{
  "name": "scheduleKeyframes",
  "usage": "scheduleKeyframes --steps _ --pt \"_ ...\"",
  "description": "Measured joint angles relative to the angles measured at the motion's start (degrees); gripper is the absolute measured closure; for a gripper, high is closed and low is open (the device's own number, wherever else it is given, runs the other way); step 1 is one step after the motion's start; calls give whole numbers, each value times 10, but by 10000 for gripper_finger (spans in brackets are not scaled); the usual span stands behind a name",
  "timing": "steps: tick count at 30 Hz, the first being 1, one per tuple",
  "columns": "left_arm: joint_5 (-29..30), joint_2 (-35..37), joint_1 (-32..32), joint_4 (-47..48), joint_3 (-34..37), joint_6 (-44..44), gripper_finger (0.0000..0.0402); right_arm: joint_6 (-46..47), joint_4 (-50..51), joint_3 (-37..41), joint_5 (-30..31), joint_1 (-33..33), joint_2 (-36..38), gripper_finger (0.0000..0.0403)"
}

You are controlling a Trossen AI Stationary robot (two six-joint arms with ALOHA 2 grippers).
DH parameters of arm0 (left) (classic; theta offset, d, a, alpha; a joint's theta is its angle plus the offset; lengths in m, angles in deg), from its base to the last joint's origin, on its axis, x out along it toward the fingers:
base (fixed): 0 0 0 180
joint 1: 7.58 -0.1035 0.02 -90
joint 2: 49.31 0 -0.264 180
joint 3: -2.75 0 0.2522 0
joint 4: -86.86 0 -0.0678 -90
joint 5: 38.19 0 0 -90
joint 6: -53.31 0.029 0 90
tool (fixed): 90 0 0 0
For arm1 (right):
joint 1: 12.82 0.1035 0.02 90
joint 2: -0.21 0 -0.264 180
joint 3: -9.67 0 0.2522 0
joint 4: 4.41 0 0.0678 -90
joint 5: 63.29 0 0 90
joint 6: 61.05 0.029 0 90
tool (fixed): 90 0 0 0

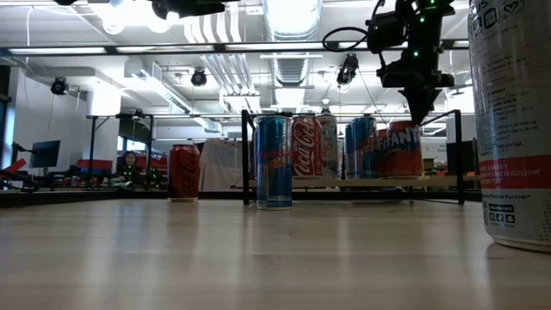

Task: Place canned beverage on shelf
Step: Put the red soda can on the shelf

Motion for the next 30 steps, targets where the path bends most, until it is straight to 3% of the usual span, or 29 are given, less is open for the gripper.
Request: scheduleKeyframes --steps 18,30 --pt "0 0 0 0 0 0 35 -1 28 1 4 -1 -3 390" --pt "0 0 0 0 0 0 35 -9 -3 7 38 -1 -11 390"
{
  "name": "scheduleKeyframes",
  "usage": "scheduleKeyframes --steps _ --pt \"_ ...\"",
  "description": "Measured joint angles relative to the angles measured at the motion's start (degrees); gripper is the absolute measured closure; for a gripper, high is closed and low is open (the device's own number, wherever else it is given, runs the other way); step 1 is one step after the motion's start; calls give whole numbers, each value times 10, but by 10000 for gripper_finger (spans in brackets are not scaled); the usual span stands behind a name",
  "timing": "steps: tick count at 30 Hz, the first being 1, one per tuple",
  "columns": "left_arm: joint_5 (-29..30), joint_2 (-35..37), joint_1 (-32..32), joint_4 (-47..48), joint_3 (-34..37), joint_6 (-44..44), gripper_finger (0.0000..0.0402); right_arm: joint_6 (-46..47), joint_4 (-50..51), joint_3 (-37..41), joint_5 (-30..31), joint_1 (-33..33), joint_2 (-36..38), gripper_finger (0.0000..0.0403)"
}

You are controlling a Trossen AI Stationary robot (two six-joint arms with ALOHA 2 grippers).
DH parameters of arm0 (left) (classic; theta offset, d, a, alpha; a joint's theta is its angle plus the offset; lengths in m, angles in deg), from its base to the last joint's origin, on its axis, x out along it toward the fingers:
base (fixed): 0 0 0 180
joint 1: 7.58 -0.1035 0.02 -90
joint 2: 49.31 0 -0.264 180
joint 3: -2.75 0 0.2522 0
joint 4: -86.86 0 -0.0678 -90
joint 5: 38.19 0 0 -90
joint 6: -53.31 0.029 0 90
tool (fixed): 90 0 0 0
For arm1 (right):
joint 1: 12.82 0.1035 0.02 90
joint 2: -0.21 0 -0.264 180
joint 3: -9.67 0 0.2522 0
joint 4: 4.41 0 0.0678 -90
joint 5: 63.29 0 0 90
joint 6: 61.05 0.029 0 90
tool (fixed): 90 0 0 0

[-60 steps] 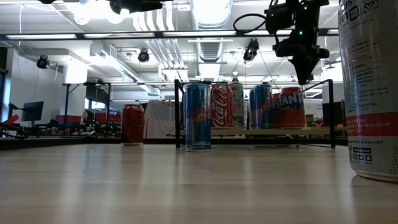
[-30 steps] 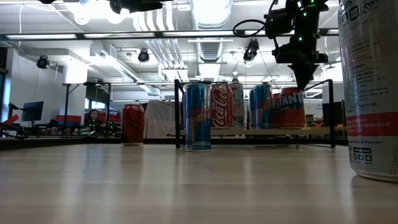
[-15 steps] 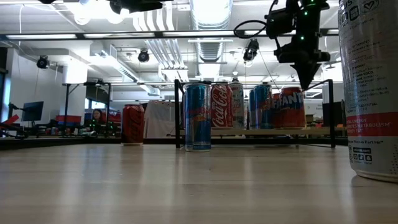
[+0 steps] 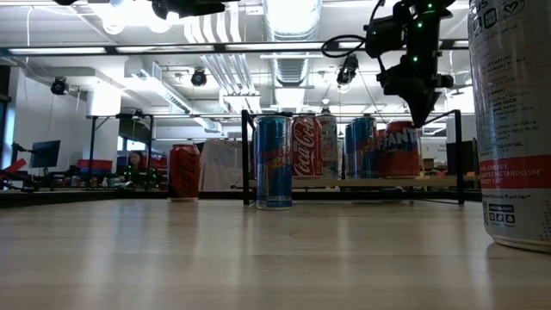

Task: Place canned beverage on shelf
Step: Put the red soda can on the shelf

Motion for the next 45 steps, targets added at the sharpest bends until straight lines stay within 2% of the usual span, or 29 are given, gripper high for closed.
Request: scheduleKeyframes --steps 12,19,25,45 --pt "0 0 0 2 0 0 35 -10 1 0 20 0 0 390" --pt "0 0 0 2 0 0 35 -6 40 -25 20 0 5 390" --pt "0 0 0 2 0 0 35 -14 30 -49 18 -4 9 390" --pt "0 0 0 2 0 0 35 -24 -25 -45 13 -32 6 390"
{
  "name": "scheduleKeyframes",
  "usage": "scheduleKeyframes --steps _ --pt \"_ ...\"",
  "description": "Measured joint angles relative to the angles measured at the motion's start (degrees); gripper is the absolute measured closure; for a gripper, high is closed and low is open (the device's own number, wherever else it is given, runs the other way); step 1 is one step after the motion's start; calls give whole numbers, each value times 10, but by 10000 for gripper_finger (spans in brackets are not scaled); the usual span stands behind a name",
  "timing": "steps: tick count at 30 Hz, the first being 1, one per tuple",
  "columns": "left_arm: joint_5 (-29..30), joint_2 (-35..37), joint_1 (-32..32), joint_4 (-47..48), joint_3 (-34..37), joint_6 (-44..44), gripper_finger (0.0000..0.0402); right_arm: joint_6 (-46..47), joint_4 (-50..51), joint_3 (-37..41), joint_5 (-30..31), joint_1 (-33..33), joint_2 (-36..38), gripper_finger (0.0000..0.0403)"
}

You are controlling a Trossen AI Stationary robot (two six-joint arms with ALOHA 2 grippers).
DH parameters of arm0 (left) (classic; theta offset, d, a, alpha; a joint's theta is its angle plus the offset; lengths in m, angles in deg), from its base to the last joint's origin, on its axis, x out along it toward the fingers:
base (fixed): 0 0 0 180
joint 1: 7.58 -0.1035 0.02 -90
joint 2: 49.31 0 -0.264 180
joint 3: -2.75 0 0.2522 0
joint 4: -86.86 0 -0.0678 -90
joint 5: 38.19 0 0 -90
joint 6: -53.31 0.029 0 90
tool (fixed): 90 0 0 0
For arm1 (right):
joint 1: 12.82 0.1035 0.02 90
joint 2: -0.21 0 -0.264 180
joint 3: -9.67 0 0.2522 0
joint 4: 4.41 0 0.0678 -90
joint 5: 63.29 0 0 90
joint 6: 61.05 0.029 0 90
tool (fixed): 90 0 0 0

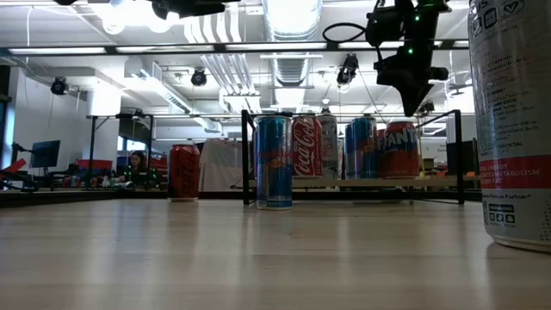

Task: Place canned beverage on shelf
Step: Put the red soda can on the shelf

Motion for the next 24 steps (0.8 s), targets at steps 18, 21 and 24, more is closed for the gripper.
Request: scheduleKeyframes --steps 18,21,24 --pt "0 0 0 0 0 2 35 10 -12 25 -24 0 0 390" --pt "0 0 0 0 0 2 35 10 -17 31 -22 0 0 390" --pt "0 0 0 0 0 2 35 5 -18 32 -19 0 0 390"
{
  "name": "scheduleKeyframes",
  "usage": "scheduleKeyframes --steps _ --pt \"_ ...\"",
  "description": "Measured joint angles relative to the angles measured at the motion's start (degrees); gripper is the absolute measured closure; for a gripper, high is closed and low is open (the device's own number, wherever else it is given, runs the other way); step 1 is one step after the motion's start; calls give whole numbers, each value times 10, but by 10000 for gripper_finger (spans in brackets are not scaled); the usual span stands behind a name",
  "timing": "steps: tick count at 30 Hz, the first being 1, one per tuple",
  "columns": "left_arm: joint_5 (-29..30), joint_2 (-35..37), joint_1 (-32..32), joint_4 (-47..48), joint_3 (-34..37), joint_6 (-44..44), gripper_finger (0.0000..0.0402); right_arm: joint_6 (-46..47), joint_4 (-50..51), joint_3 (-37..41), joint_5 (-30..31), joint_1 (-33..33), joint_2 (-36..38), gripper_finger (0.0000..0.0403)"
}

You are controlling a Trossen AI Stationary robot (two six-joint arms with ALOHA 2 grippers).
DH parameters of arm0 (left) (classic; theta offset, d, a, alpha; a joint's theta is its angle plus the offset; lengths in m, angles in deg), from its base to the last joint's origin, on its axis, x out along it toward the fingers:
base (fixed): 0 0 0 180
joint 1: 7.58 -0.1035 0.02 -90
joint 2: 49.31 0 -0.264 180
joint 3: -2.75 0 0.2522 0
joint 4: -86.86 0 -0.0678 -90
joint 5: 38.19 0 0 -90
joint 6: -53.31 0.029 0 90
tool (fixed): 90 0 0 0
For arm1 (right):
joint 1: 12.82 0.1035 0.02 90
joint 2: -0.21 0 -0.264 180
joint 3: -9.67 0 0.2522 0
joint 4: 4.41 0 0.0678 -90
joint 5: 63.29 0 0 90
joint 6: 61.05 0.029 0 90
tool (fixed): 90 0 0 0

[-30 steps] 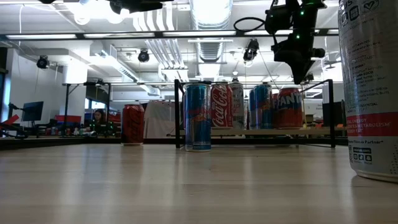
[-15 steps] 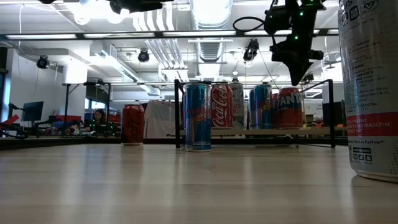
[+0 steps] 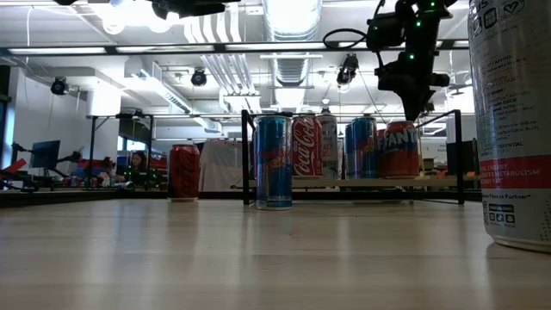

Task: Place canned beverage on shelf
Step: Put the red soda can on the shelf

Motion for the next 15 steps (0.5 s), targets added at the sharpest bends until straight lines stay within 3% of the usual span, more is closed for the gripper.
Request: scheduleKeyframes --steps 15 --pt "0 0 0 0 0 0 35 -21 -1 -7 10 0 2 390"
